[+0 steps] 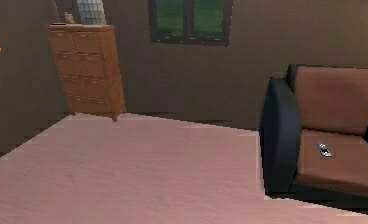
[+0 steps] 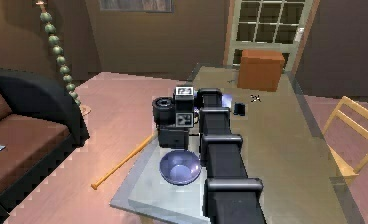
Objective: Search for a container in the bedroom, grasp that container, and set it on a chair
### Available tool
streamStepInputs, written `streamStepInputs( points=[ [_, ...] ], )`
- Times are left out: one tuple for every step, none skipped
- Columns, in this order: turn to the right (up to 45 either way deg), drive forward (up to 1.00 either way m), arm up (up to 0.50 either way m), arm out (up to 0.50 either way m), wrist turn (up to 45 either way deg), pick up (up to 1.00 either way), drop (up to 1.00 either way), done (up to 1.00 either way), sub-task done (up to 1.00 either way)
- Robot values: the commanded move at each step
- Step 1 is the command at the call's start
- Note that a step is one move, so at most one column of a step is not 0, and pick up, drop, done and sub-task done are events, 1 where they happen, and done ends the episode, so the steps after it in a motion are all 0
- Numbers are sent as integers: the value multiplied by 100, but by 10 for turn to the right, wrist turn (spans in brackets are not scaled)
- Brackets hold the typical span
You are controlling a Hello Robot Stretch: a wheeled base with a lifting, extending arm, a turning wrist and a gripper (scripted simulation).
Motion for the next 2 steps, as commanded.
streamStepInputs(
  points=[
    [0, 0, -30, 0, 0, 0, 0, 0, 0],
    [0, 0, 0, 0, 0, 100, 0, 0, 0]
  ],
)
